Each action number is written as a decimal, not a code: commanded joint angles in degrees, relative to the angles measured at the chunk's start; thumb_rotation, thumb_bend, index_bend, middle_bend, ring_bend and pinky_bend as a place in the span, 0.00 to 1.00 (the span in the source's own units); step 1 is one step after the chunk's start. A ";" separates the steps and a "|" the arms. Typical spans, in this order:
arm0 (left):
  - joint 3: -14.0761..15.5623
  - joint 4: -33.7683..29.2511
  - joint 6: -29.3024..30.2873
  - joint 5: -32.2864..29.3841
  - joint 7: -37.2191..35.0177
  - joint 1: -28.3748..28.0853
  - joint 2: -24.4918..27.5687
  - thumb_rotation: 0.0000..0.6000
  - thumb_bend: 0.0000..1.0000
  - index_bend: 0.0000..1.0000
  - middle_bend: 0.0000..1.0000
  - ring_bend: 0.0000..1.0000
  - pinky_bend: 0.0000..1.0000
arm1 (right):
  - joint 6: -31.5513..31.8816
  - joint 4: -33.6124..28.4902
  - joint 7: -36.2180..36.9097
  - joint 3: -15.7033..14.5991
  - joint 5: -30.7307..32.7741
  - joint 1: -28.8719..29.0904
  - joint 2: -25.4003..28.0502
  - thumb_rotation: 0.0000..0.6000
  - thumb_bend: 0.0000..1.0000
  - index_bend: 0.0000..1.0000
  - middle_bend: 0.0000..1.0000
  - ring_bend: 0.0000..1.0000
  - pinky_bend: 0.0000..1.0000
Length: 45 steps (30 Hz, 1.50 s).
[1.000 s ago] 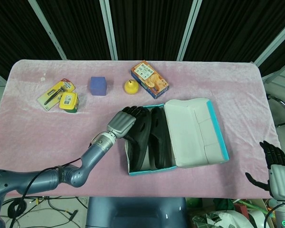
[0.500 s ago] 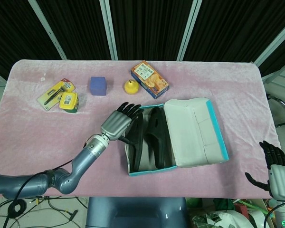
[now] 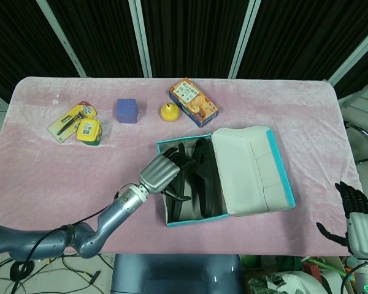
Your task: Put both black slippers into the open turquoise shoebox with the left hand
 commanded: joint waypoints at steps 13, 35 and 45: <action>-1.54 3.75 -3.71 -3.55 2.76 -3.51 -5.61 0.29 0.04 0.15 0.20 0.14 0.13 | 0.15 0.19 0.35 -0.08 0.39 -0.38 0.01 1.00 0.11 0.03 0.05 0.00 0.00; -1.93 2.45 1.39 -0.96 -3.39 -1.25 -6.11 0.29 0.02 0.12 0.17 0.12 0.13 | -0.39 0.35 0.35 0.10 0.33 -0.01 0.04 1.00 0.11 0.03 0.05 0.00 0.00; -0.82 -2.82 8.79 5.17 -7.66 3.96 -0.42 0.25 0.02 0.12 0.18 0.12 0.13 | -0.64 0.48 0.50 0.22 0.41 0.19 0.16 1.00 0.11 0.03 0.05 0.00 0.00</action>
